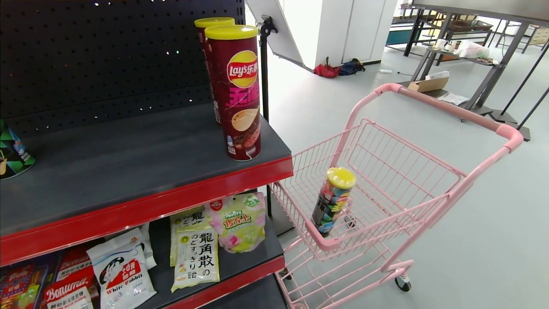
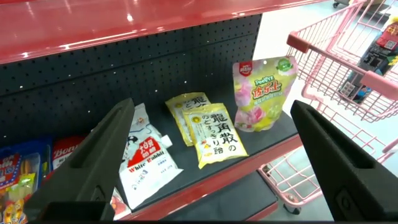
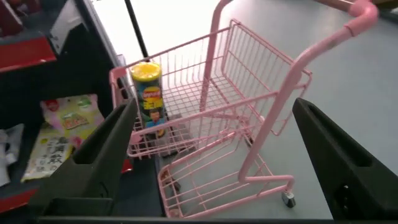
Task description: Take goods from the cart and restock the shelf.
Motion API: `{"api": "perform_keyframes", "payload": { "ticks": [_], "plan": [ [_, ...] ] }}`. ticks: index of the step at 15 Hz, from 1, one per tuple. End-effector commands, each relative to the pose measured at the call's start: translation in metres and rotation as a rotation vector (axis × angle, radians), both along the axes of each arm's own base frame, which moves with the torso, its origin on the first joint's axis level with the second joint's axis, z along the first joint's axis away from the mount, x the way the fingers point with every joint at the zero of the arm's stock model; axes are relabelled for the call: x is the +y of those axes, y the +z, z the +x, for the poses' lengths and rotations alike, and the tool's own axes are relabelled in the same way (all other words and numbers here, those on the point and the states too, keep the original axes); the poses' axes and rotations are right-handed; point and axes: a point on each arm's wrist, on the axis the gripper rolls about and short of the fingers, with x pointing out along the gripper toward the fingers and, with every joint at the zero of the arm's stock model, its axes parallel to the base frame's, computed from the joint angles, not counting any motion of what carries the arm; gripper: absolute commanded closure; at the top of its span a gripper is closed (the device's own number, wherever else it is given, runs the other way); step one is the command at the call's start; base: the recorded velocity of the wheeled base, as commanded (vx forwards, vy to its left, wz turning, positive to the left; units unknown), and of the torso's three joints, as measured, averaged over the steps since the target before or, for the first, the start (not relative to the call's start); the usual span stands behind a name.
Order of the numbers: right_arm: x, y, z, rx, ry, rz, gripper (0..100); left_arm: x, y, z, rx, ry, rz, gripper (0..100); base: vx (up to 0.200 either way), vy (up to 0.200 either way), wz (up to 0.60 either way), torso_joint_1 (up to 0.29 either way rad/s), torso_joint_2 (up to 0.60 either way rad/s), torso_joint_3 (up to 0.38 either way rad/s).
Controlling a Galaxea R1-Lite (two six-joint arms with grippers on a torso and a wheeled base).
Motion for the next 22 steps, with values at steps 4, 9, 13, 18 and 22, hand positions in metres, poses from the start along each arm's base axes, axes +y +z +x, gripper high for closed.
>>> {"api": "perform_keyframes", "payload": {
  "ticks": [4, 9, 13, 18, 22],
  "plan": [
    [0.037, -0.063, 0.235, 0.430, 0.306, 0.032, 0, 0.000, 0.000, 0.000, 0.001, 0.001, -0.001, 0, 0.000, 0.000, 0.00, 0.000, 0.00, 0.000],
    [0.056, -0.112, 0.278, 0.442, 0.362, -0.019, 0, 0.000, 0.000, 0.000, 0.000, 0.001, 0.005, 0, 0.000, 0.000, 0.00, 0.000, 0.00, 0.000],
    [0.078, -0.122, 0.287, 0.459, 0.428, -0.027, 0, 0.000, 0.000, 0.000, 0.000, 0.001, 0.005, 0, 0.000, 0.000, 0.00, 0.000, 0.00, 0.000],
    [0.092, -0.130, 0.295, 0.472, 0.460, -0.035, 0, 0.000, 0.000, 0.000, 0.000, 0.001, 0.005, 0, 0.000, 0.000, 0.00, 0.000, 0.00, 0.000],
    [0.096, -0.130, 0.310, 0.446, 0.457, -0.018, 0, 0.000, 0.000, 0.000, -0.001, 0.001, 0.007, 0, 0.000, 0.000, 0.00, 0.000, 0.00, 0.000]
  ]
}}
